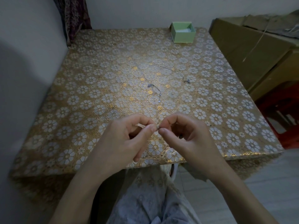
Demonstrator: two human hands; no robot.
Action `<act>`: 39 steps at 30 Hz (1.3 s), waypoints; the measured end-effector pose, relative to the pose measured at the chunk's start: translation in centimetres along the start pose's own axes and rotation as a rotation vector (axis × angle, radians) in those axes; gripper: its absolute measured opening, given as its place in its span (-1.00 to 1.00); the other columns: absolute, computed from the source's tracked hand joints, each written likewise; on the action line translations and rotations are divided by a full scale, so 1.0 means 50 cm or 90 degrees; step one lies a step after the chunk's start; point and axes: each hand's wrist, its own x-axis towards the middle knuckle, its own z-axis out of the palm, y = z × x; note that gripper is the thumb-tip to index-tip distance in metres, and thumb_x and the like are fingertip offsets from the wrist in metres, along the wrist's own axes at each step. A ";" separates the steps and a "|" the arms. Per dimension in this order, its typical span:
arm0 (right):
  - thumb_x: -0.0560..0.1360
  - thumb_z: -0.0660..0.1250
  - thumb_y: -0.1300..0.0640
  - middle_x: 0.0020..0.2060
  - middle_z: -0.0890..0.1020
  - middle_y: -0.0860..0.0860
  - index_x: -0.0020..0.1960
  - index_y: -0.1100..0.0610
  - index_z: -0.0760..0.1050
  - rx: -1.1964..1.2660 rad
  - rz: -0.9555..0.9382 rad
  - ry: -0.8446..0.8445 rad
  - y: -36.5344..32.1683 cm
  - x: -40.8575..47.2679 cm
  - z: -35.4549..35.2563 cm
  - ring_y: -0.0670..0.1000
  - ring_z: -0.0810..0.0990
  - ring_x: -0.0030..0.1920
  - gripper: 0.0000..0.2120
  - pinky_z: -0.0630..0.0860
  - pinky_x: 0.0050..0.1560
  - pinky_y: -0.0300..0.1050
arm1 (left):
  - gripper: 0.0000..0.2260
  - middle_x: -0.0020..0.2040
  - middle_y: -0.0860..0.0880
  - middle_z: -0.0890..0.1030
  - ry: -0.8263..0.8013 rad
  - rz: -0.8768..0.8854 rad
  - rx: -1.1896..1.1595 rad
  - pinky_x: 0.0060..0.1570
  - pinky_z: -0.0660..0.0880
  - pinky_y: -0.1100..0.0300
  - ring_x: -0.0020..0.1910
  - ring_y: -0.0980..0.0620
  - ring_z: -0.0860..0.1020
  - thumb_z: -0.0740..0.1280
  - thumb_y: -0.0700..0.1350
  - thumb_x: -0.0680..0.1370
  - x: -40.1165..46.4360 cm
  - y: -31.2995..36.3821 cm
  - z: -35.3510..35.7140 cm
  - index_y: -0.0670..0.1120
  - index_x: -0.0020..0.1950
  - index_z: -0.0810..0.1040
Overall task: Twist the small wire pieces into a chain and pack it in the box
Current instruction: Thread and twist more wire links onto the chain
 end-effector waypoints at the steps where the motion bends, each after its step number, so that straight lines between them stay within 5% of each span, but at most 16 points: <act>1: 0.41 0.34 0.07 -0.36 0.52 -0.03 -0.22 0.00 0.52 -0.013 -0.002 0.002 0.000 0.000 0.000 -0.04 0.44 -0.38 -0.96 0.39 -0.37 -0.21 | -0.77 -0.61 -0.02 0.45 0.001 -0.001 -0.001 -0.51 0.37 0.28 -0.63 0.11 0.38 0.24 0.09 0.42 0.000 0.001 0.000 -0.02 -0.14 0.57; 14: 0.40 0.30 0.20 -0.41 0.47 -0.09 -0.28 0.06 0.46 -0.047 0.027 -0.017 0.001 0.001 0.002 -0.10 0.40 -0.40 -0.89 0.35 -0.39 -0.24 | -0.87 -0.51 -0.01 0.53 -0.014 0.021 0.009 -0.50 0.42 0.28 -0.59 0.11 0.45 0.33 0.07 0.50 -0.002 -0.009 0.002 0.04 -0.17 0.55; 21: 0.37 0.27 0.10 -0.43 0.42 -0.03 -0.26 0.08 0.45 0.047 0.045 -0.041 0.001 0.000 -0.002 -0.03 0.37 -0.42 -0.93 0.31 -0.43 -0.03 | -0.87 -0.18 0.15 0.56 -0.022 0.059 0.042 -0.46 0.41 0.44 -0.29 0.21 0.55 0.31 0.09 0.39 0.005 -0.011 -0.002 0.06 -0.21 0.58; 26: 0.38 0.27 0.27 -0.46 0.39 -0.03 -0.29 0.11 0.46 0.143 0.090 -0.033 0.002 0.000 -0.001 -0.08 0.33 -0.46 -0.89 0.25 -0.46 -0.14 | -0.82 -0.15 0.09 0.56 -0.031 0.068 0.017 -0.48 0.47 0.31 -0.19 0.11 0.58 0.28 0.09 0.37 0.006 -0.018 0.005 0.02 -0.19 0.59; 32: 0.38 0.25 0.26 -0.50 0.38 -0.08 -0.27 0.16 0.45 0.228 0.165 -0.068 0.006 0.006 -0.003 -0.11 0.28 -0.55 -0.93 0.23 -0.53 -0.27 | -0.90 -0.28 0.06 0.58 -0.024 0.052 -0.037 -0.52 0.45 0.32 -0.37 0.19 0.56 0.32 0.01 0.36 0.005 -0.009 0.007 0.01 -0.23 0.57; 39: 0.41 0.29 0.23 -0.48 0.40 -0.08 -0.25 0.25 0.43 0.117 0.092 -0.066 -0.002 0.000 0.000 -0.06 0.32 -0.51 -0.89 0.23 -0.52 -0.17 | -0.84 -0.35 0.00 0.60 -0.012 0.028 -0.027 -0.52 0.46 0.27 -0.55 0.07 0.52 0.29 0.07 0.33 0.006 -0.011 0.003 0.01 -0.23 0.56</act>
